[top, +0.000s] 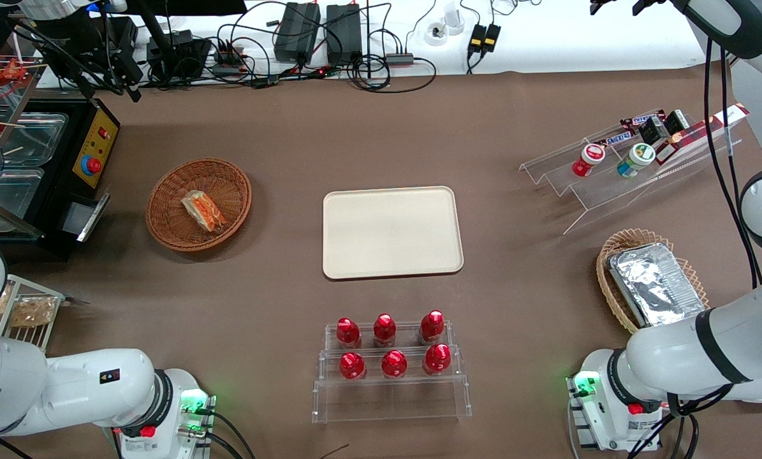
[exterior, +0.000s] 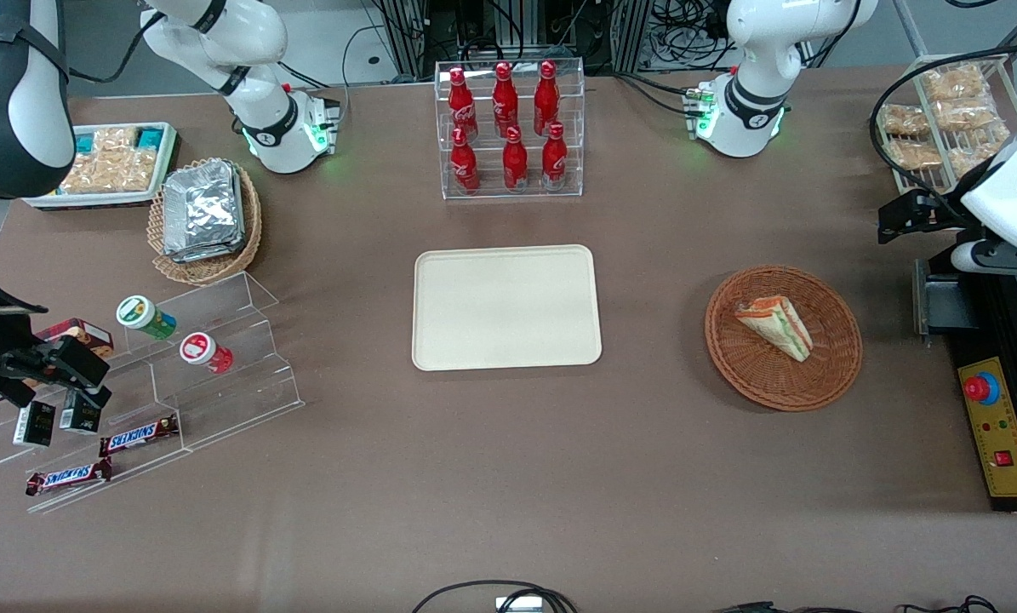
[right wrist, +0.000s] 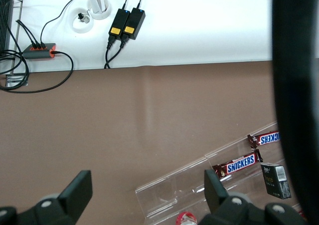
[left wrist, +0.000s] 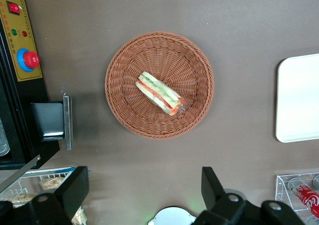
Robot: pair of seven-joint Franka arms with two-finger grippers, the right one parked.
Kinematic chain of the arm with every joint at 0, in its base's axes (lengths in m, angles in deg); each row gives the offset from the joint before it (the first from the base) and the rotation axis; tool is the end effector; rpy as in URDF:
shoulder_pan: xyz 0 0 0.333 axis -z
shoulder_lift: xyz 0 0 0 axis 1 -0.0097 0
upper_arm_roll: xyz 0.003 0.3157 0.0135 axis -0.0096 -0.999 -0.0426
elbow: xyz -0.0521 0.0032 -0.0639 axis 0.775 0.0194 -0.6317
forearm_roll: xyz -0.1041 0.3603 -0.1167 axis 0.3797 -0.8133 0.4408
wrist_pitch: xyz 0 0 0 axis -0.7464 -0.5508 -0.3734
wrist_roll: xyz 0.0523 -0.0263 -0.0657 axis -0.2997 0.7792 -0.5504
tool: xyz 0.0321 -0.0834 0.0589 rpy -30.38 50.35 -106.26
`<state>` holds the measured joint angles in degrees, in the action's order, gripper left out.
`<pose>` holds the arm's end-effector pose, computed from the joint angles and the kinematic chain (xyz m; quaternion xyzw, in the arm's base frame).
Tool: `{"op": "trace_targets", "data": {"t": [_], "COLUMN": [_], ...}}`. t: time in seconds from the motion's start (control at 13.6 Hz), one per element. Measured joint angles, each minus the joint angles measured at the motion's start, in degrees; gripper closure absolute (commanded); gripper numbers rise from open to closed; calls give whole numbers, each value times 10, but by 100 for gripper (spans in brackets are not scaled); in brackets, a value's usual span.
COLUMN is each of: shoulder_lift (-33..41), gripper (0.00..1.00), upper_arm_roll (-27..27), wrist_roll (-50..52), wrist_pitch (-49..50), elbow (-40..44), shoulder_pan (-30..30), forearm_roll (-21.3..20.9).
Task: Place sandwich from basket to tray
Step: 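Move the left gripper over the wrapped sandwich in the wicker basket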
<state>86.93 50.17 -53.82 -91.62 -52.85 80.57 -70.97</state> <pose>0.5443 -0.0159 0.6043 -0.9961 0.0567 0.0671 0.0121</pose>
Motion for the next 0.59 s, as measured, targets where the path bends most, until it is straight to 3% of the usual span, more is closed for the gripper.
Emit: {"op": "trace_targets", "data": {"t": [0.59], "shoulder_lift": [-18], "gripper": [0], "upper_arm_roll": [0], "wrist_roll": [33], "wrist_pitch": [-19], "elbow": [-16], "shoulder_pan": [4], "forearm_roll": [0]}}
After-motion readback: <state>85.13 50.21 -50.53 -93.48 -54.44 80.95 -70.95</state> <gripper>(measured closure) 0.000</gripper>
